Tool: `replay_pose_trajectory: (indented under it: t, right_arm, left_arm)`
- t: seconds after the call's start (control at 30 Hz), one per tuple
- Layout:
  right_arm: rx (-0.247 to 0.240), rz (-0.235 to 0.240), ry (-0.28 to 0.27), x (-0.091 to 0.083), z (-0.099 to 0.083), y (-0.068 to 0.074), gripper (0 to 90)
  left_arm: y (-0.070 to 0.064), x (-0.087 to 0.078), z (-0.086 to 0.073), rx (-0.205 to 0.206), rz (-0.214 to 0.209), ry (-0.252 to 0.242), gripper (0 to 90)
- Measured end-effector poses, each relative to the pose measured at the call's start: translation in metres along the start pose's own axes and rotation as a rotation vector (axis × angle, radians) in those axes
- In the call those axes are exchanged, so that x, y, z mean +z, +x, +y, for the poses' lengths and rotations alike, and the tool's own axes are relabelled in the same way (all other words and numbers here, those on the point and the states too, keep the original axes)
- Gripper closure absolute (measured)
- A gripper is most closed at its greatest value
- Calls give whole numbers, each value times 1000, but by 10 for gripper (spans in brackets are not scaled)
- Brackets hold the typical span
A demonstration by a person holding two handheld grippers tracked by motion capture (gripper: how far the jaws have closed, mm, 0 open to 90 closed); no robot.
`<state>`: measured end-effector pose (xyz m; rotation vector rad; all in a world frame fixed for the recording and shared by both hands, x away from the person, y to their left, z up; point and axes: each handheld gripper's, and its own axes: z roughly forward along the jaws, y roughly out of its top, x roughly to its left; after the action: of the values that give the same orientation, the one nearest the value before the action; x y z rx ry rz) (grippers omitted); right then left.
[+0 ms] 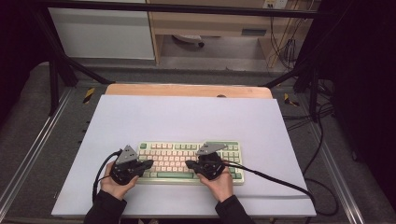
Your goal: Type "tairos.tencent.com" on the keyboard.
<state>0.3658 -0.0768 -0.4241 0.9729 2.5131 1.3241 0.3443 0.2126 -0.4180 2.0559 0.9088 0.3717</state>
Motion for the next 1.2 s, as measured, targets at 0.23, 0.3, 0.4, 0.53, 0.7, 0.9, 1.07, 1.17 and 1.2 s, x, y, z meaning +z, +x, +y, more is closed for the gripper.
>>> replay_pose_trajectory:
  t: [0.23, 0.3, 0.4, 0.53, 0.7, 0.9, 1.07, 1.17, 1.2]
  right_arm:
    - [7, 12, 14, 6, -5, 2, 900]
    - [2, 13, 18, 8, -6, 2, 900]
    - [3, 13, 18, 9, -7, 3, 900]
    - [0, 13, 19, 9, -7, 3, 900]
    - [-9, 5, 28, 10, -9, 4, 900]
    - [-10, 5, 4, 4, -5, 3, 900]
    - [-24, -16, -14, -6, 1, 1, 900]
    - [-25, -32, -25, -15, 3, -1, 885]
    - [-25, -38, -30, -19, 4, -3, 878]
  left_arm:
    - [0, 0, 0, 1, 0, 0, 895]
    - [0, 0, 0, 1, 0, -1, 894]
    - [0, 0, 0, 1, 0, -1, 895]
    - [1, 0, 0, 0, -1, -1, 895]
    - [0, -2, 0, 3, 0, -5, 895]
    - [0, -2, 0, 4, 1, -6, 894]
    - [1, -4, 0, 6, 1, -10, 888]
    - [2, -6, 1, 4, -4, -15, 880]
    - [2, -7, 1, 4, -7, -19, 874]
